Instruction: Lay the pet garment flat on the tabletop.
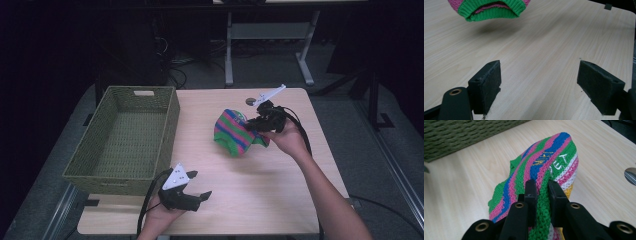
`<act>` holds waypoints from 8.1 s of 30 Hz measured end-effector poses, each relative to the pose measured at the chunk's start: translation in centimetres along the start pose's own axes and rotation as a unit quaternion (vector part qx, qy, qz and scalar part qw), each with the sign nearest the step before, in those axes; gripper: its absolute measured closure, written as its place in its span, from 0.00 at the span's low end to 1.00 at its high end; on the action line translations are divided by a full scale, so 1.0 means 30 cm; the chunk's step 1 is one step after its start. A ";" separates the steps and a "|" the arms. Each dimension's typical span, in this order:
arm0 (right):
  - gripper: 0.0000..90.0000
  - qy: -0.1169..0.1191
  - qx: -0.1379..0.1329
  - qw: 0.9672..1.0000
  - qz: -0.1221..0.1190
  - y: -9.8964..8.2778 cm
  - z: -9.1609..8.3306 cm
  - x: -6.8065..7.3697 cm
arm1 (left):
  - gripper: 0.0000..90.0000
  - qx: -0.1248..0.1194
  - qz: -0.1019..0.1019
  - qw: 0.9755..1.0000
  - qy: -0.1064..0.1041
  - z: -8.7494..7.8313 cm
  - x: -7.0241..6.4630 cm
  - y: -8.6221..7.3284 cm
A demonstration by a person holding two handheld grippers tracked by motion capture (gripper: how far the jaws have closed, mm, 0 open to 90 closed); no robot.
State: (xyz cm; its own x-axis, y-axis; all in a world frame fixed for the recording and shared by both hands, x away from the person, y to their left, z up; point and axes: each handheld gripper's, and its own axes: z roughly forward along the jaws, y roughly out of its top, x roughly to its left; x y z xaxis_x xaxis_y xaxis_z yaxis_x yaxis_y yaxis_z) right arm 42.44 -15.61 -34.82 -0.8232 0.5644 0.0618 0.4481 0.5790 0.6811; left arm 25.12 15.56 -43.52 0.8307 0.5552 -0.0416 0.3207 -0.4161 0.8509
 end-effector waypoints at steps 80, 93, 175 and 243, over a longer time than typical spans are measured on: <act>0.51 0.074 0.057 0.996 0.002 -0.381 0.129 0.213 | 0.21 -0.004 -0.013 1.000 -0.009 -0.016 0.002 -0.005; 0.38 0.069 0.024 0.997 -0.017 -0.369 0.070 0.245 | 0.21 0.001 -0.012 1.000 -0.011 -0.013 0.002 -0.004; 0.90 0.131 0.026 0.985 -0.108 -0.360 0.052 0.391 | 0.21 0.005 -0.013 0.999 -0.041 0.004 -0.002 0.006; 0.90 0.161 -0.051 0.984 -0.056 -0.337 -0.116 0.265 | 0.92 -0.010 0.063 0.993 -0.102 0.101 -0.003 0.077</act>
State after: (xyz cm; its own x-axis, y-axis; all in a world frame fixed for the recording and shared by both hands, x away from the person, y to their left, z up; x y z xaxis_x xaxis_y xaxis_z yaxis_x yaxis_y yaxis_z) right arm 30.15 -19.02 -38.66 -0.9407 0.2744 0.1994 0.3244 0.5562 0.7651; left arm 27.16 12.37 -43.14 0.9388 0.3425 -0.0377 0.2015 -0.4570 0.8663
